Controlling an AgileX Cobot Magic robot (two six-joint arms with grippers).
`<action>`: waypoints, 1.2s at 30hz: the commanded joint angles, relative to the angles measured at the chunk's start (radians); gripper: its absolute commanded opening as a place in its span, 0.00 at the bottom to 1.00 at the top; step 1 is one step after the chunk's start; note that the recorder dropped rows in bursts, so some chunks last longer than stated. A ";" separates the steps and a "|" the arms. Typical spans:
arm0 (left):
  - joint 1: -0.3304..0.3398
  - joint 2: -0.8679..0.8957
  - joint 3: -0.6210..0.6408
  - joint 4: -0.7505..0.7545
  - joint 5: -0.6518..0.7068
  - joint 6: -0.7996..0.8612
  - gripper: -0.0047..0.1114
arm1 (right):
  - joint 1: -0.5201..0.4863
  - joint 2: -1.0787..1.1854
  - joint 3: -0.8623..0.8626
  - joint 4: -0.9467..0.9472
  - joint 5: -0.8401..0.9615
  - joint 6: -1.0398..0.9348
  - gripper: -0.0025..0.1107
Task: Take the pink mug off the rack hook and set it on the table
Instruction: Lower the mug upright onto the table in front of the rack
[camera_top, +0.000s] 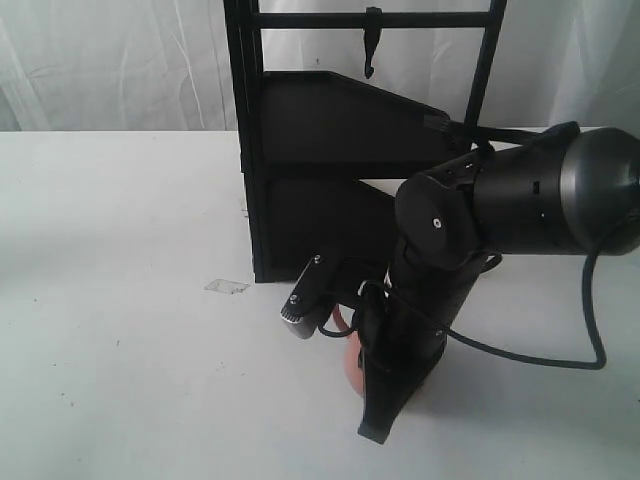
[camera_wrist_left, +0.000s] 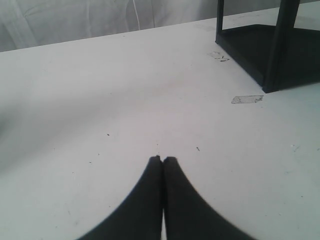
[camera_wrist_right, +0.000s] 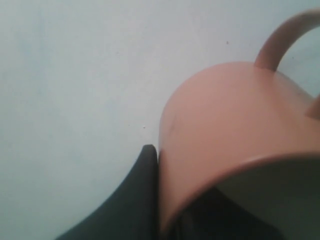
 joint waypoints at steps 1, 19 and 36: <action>0.005 -0.004 0.004 0.002 0.004 -0.005 0.04 | -0.001 0.002 0.001 0.003 0.012 0.005 0.02; 0.005 -0.004 0.004 0.002 0.004 -0.005 0.04 | -0.001 0.002 -0.022 0.005 0.062 0.009 0.02; 0.005 -0.004 0.004 0.002 0.004 -0.005 0.04 | -0.001 -0.047 -0.022 0.005 0.069 0.023 0.43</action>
